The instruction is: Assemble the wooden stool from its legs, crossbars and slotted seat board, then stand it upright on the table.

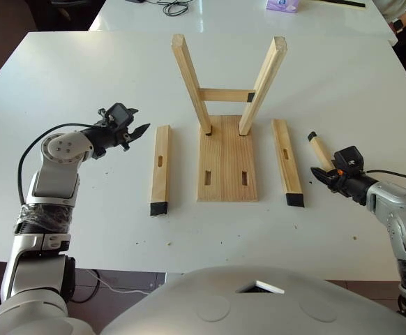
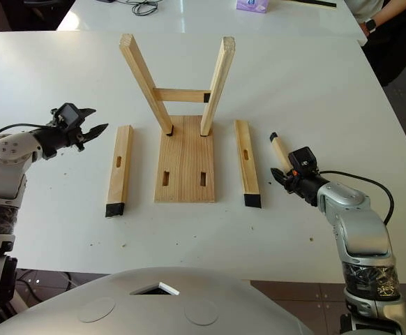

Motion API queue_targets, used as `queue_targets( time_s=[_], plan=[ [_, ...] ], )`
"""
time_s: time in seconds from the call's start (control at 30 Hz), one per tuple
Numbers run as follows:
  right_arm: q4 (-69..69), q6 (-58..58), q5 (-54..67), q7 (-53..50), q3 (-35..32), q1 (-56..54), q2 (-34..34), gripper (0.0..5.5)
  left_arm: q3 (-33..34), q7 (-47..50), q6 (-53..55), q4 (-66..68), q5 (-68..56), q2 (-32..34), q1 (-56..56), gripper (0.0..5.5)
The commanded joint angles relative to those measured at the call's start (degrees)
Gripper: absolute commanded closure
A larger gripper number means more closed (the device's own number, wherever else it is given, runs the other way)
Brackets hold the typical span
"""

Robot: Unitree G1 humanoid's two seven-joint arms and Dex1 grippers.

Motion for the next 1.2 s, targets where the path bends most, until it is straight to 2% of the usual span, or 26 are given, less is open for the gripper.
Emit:
queue_targets(
  time_s=[0.03, 0.47, 0.9, 1.2],
  plan=[
    [-0.17, 0.13, 0.51, -0.12, -0.93, 0.9, 0.1, 2.9, 0.27, -0.7, 1.23, -0.4, -0.79, 0.26, -1.27, 3.11],
    [-4.23, 1.37, 1.87, -0.05, -2.9, -0.78, -1.09, 2.9, 0.05, -0.08, 2.22, -1.42, -1.25, -0.28, -0.61, 3.11],
    [-8.72, 2.74, 4.67, 2.77, 1.8, 2.13, -1.61, 2.9, -0.42, -0.54, 3.07, -2.25, -1.48, -0.71, -0.7, 3.11],
    [-10.62, 4.11, 8.94, 2.37, -5.56, -3.0, -2.13, 2.9, 0.22, 0.15, 3.39, -3.05, -1.73, -0.74, 0.44, 3.11]
  ],
)
